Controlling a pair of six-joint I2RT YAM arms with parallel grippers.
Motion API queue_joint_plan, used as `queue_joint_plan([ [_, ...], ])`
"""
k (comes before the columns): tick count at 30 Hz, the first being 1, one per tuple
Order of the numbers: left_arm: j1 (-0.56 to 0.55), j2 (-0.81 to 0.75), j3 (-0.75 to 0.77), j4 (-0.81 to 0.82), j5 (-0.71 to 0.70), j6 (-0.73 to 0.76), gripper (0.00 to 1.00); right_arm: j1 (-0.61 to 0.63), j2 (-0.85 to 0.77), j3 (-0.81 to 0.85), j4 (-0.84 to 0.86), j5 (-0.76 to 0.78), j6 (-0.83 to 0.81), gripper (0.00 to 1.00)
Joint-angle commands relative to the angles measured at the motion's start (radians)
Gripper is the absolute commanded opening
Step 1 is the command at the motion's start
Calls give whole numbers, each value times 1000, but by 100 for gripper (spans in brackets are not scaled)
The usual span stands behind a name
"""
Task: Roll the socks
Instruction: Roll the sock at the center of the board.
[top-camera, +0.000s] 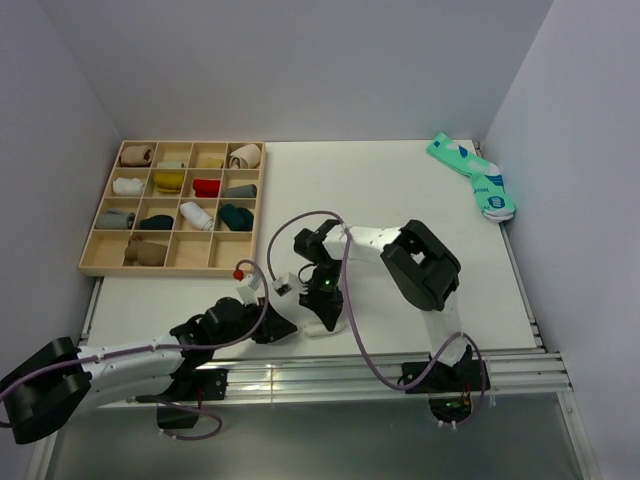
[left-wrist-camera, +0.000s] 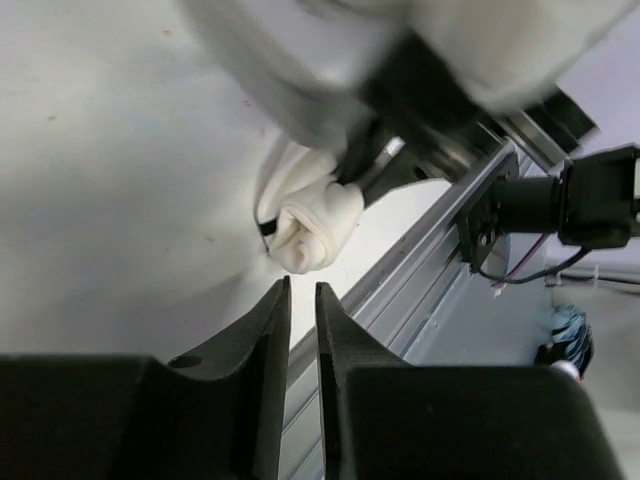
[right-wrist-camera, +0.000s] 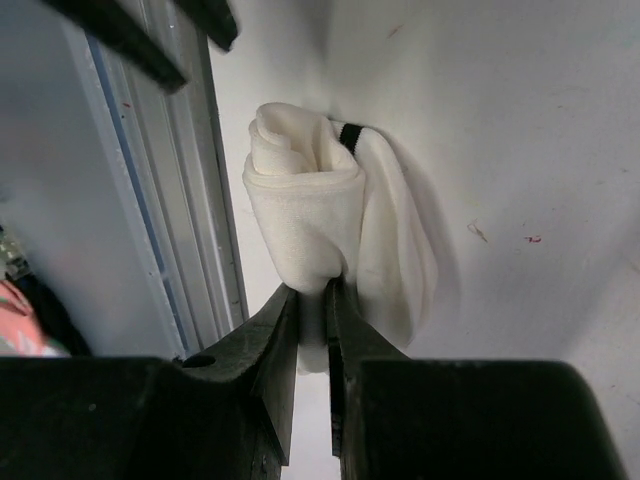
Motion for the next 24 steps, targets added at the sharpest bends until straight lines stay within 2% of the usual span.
queue_joint_plan([
  [1,-47,-10,31,77,-57,105,21,-16,59,37,-34,54,-13,5],
  [11,-98,130,166,77,-51,260,38,-25,128,85,-61,51,-10,6],
  [15,-112,174,196,71,-69,304,38,-27,136,94,-65,49,-5,6],
  [19,-113,194,157,197,-25,318,39,-27,148,113,-72,45,4,6],
  [24,-113,233,144,253,-18,335,41,-27,154,120,-80,39,7,6],
])
